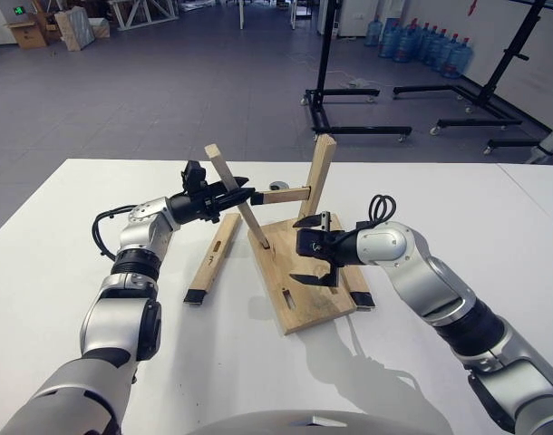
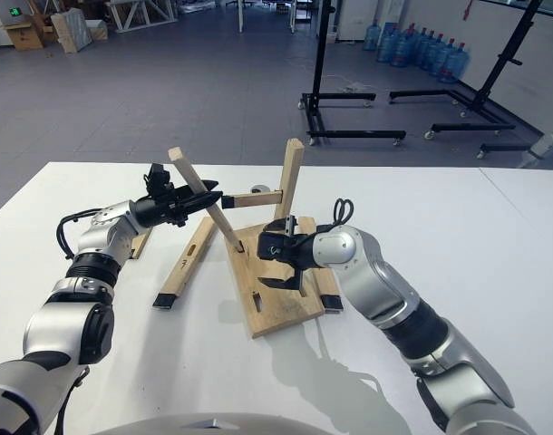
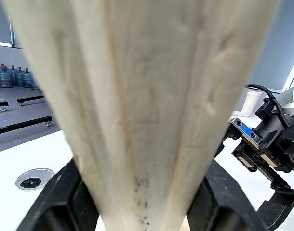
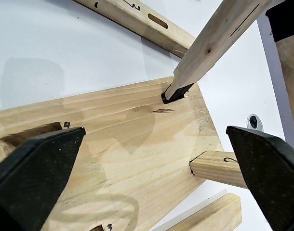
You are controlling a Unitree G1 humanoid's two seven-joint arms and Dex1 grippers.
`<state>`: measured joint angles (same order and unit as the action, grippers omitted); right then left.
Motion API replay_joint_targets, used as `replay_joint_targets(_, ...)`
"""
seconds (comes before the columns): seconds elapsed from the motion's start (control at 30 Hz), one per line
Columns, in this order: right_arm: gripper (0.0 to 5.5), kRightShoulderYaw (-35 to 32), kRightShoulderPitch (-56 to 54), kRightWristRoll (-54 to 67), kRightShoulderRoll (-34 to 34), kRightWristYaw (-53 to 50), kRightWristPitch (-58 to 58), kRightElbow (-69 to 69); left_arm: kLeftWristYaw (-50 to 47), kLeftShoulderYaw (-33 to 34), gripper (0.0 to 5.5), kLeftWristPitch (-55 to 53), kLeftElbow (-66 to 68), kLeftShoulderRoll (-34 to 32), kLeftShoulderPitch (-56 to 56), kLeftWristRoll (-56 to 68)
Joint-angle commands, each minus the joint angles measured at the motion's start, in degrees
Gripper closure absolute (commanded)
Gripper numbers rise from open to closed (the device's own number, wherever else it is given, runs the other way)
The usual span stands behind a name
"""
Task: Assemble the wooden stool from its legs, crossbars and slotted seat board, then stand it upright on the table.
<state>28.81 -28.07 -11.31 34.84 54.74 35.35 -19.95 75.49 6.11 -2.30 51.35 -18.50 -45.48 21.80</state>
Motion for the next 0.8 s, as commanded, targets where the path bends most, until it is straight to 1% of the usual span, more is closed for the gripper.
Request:
replay_joint_targets(0.03, 0.1, 0.4, -0.1, 0.0, -0.4, -0.2, 0.6, -0.5, 0.0, -2.4, 3.48, 1.1, 0.8, -0.2, 1.6, -3.4)
replay_joint_targets(0.23, 0.1, 0.4, -0.1, 0.0, -0.5, -0.3, 0.7, -0.6, 1.7, -4.6, 3.48, 1.8, -0.2, -0.8, 2.3, -4.0)
replay_joint_targets(0.47, 0.1, 0.4, -0.2, 0.0, -0.6, -0.3, 0.7, -0.5, 3.0, -5.4, 3.48, 1.0, -1.9, -1.6, 2.2, -3.9)
replay_joint_targets(0.7, 0.1, 0.7, -0.5, -0.1, -1.1, -0.5, 0.9, -0.3, 1.8, -2.9, 3.48, -6.3, -0.8, -1.1, -0.9, -0.9)
replay_joint_targets(0.8, 0.1, 0.7, -0.7, -0.1, -1.2, -0.5, 0.9, -0.1, 0.9, -3.5, 3.48, -7.4, -0.9, -0.6, -1.2, -1.5)
